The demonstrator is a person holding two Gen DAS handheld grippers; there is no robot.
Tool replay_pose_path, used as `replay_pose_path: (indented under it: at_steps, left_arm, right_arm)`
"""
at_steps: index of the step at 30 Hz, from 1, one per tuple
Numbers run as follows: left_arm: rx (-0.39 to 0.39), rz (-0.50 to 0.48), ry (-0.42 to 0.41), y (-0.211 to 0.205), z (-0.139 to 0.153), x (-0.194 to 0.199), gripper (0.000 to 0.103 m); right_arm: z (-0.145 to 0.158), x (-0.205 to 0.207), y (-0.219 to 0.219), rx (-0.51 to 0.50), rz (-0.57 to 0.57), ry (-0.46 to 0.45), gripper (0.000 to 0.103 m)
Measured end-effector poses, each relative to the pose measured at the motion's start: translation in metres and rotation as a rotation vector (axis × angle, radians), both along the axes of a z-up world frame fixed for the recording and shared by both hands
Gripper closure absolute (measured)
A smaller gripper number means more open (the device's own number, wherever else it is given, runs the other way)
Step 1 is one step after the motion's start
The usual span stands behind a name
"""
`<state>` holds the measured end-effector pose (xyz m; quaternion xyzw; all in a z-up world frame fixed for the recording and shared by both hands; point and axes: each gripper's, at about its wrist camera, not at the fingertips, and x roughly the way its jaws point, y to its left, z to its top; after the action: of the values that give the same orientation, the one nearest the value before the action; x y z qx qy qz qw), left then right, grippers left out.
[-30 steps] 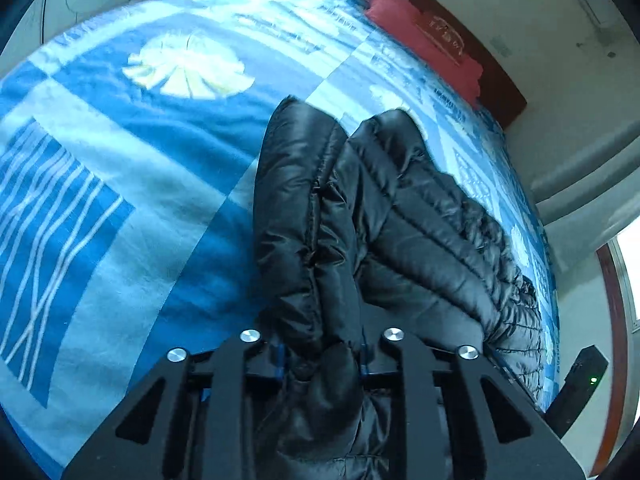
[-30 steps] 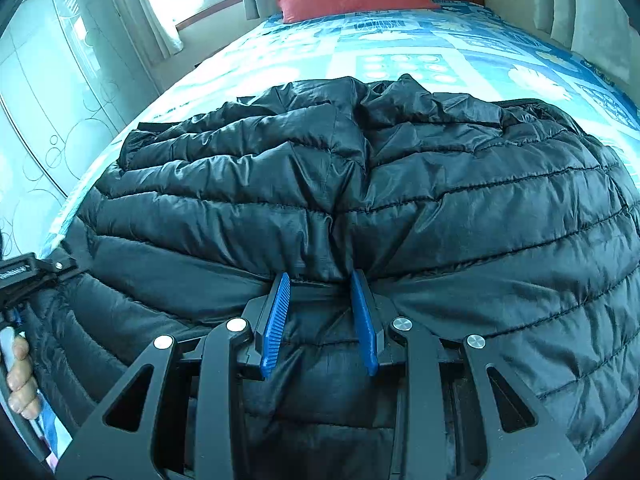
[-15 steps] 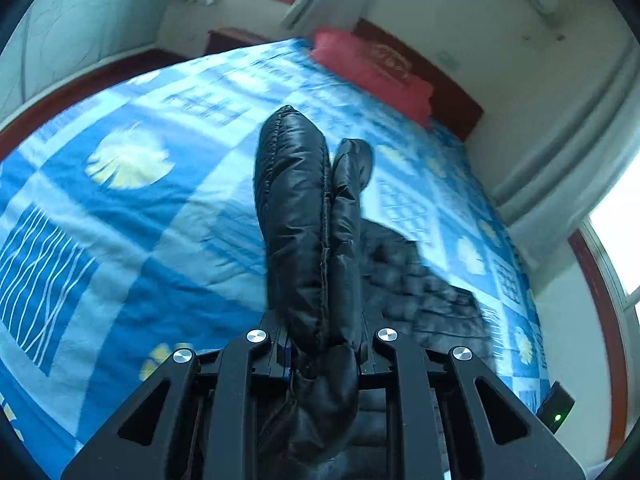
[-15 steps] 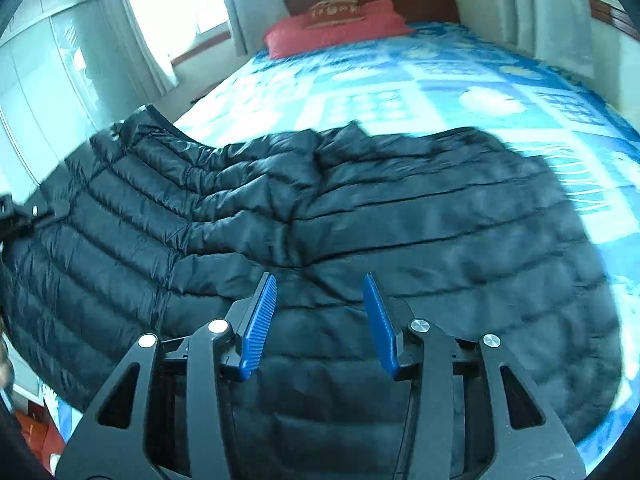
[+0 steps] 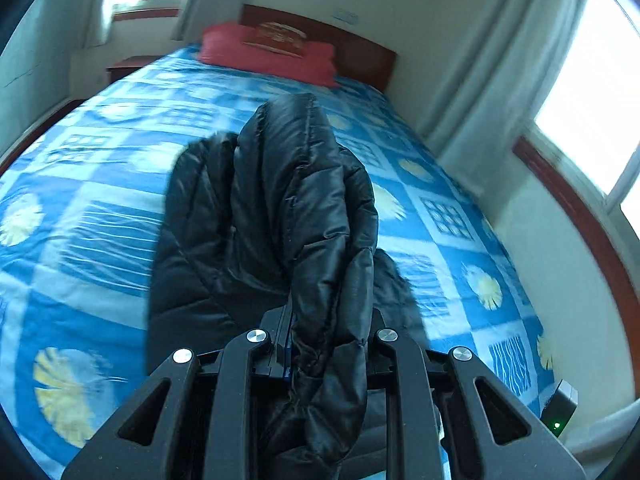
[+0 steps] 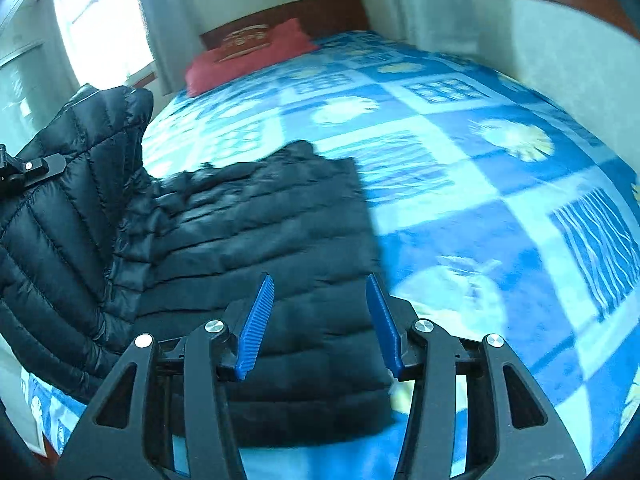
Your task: Fold large clothes
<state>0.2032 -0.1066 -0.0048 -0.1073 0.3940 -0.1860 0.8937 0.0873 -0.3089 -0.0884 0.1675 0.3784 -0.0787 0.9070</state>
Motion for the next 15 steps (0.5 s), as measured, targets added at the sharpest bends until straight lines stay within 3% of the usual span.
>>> replay_pose_path:
  at_steps: [7, 15]
  left_arm:
    - [0.07, -0.095, 0.076, -0.075, -0.052, 0.001, 0.083]
    - [0.153, -0.115, 0.083, -0.103, -0.081, -0.002, 0.082]
  right_arm:
    - [-0.013, -0.025, -0.03, 0.032, -0.055, 0.02, 0.055]
    - [-0.03, -0.028, -0.048, 0.063, -0.075, 0.046, 0.055]
